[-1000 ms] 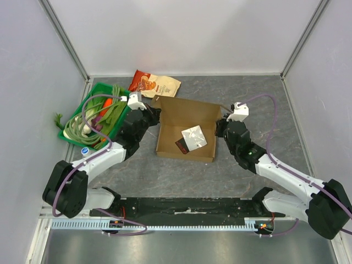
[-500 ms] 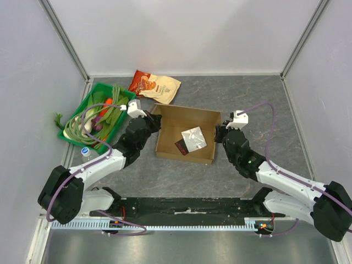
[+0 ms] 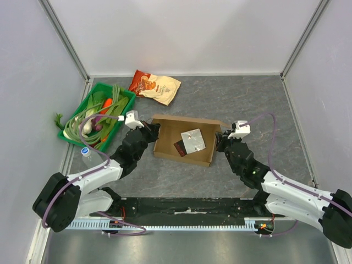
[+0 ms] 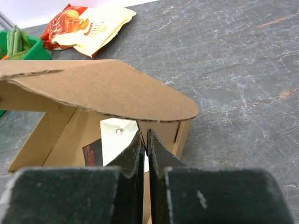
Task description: Fold the paper box
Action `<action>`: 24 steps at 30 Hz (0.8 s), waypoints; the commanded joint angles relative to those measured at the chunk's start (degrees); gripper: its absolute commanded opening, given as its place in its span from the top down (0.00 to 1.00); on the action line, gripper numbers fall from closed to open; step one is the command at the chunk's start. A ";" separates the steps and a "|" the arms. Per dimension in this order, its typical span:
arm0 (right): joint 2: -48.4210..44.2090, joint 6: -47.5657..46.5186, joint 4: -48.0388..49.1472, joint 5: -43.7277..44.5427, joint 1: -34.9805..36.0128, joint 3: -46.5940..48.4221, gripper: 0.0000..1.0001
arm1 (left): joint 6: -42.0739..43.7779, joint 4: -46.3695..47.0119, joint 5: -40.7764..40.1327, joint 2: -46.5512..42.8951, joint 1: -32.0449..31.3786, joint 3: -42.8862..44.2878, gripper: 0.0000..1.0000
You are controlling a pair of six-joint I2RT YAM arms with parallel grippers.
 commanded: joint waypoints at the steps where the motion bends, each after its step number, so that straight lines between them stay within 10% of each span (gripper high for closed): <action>1: -4.16 2.84 -2.53 -0.87 0.70 -1.46 0.89 | -2.44 -6.62 0.17 0.52 -0.51 -4.47 0.98; 14: -23.59 18.59 -58.22 -22.49 0.79 13.47 0.30 | -0.51 -8.46 -1.76 -3.00 -0.68 -5.18 0.98; 24: -8.15 0.57 -63.56 -17.65 0.79 47.56 0.11 | 0.45 -9.34 -1.59 -2.12 -0.86 -4.04 0.98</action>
